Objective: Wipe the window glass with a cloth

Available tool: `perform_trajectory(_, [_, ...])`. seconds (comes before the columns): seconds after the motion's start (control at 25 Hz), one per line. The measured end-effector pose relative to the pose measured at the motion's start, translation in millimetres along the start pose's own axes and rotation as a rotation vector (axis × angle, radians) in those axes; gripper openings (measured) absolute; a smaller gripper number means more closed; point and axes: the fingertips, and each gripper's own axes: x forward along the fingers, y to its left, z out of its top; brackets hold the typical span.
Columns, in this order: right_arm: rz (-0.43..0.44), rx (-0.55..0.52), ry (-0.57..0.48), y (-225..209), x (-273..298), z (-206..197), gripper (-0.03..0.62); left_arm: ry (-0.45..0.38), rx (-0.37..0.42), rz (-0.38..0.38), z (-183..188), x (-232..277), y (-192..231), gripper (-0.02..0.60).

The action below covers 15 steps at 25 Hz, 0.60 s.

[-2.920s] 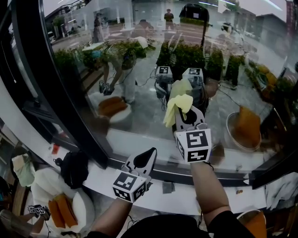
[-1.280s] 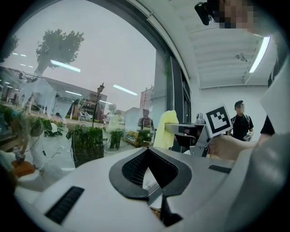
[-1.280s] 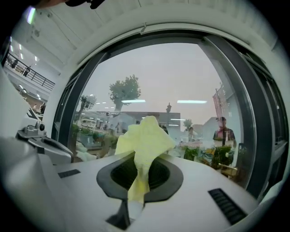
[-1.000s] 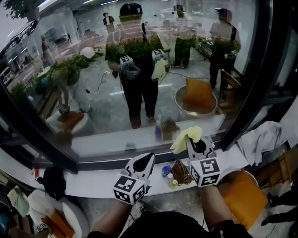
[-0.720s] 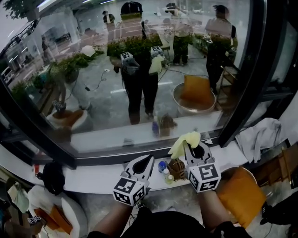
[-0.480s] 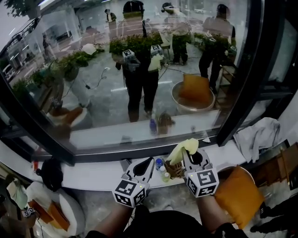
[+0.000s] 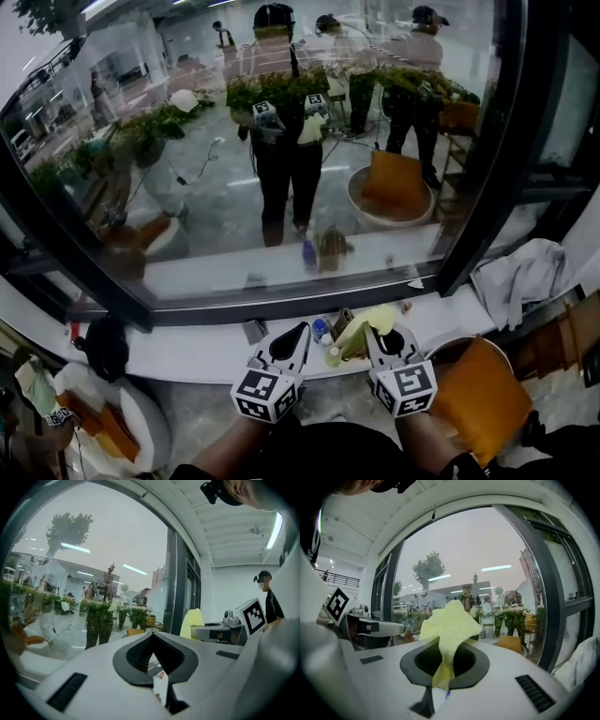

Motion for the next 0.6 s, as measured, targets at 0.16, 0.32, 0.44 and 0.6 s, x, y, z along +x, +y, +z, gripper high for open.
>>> perform_trajectory(0.16, [0.001, -0.003, 0.000, 4, 0, 0, 0.043, 0.001, -0.004, 0.023, 1, -5, 11, 0.008])
perform_trajectory(0.32, [0.003, -0.008, -0.009, 4, 1, 4, 0.043, -0.012, -0.011, 0.036, 3, -4, 17, 0.008])
perform_trajectory(0.44, [0.004, -0.013, -0.006, 3, 0, 5, 0.043, -0.018, -0.016, 0.033, 3, -1, 15, 0.008])
perform_trajectory(0.6, [0.007, -0.014, 0.001, 4, -2, 4, 0.043, -0.018, -0.021, 0.026, 3, -1, 14, 0.008])
